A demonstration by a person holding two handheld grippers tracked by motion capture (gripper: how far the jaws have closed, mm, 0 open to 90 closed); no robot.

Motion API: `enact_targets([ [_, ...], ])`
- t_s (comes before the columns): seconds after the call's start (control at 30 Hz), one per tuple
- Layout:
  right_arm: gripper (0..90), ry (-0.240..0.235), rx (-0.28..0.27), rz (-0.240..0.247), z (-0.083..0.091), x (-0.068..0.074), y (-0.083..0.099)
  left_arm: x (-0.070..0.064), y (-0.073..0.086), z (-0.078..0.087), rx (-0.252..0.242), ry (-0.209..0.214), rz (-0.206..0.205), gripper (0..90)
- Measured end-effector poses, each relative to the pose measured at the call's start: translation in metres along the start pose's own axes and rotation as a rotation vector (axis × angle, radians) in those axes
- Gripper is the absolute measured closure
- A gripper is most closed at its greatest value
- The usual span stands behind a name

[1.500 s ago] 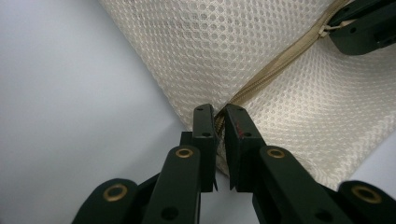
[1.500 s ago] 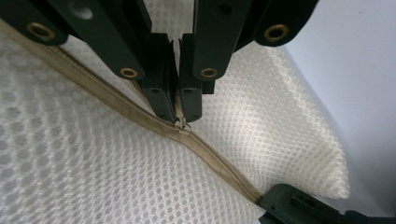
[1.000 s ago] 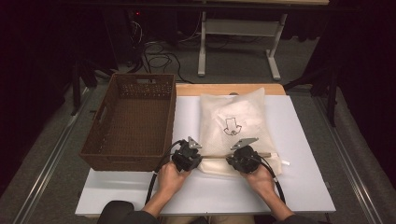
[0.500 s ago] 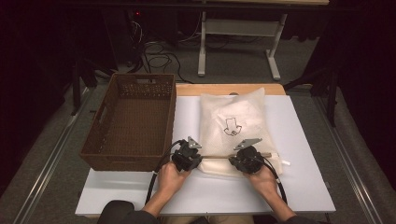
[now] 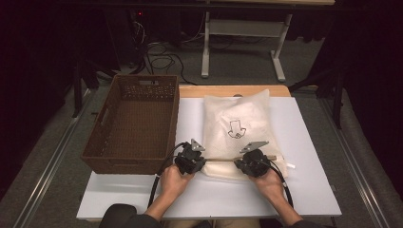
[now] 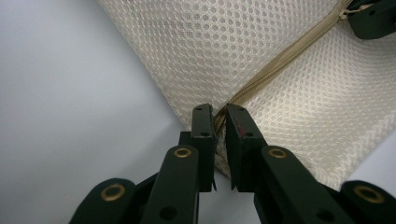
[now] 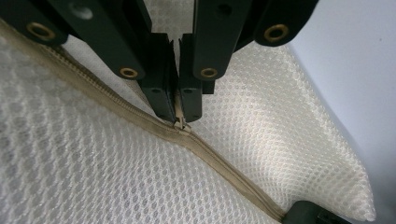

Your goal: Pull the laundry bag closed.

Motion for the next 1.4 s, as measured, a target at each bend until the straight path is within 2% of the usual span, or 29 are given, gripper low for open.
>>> enact_targets([
  [0.53,87.3,0.019,-0.007,-0.005,0.006,-0.008,0.005,0.0,0.0,0.0,0.0,0.006,0.013,81.2],
  [1.07,87.3,0.027,-0.026,-0.042,0.014,-0.02,0.015,0.0,0.0,0.0,0.001,0.012,0.014,80.5],
  [1.4,87.3,0.036,-0.034,-0.042,0.016,-0.021,0.016,0.001,0.0,-0.001,-0.001,0.014,0.015,80.5],
])
Point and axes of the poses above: each handheld gripper's, and its own axes: z roughly backward along the jaws, y roughly out of its underside, x roughly to its left, the point moved 4 cm from there along -z, roughly forward along the jaws, and after that the axes turned 2 degrees about -y, right-handed, at the moved point
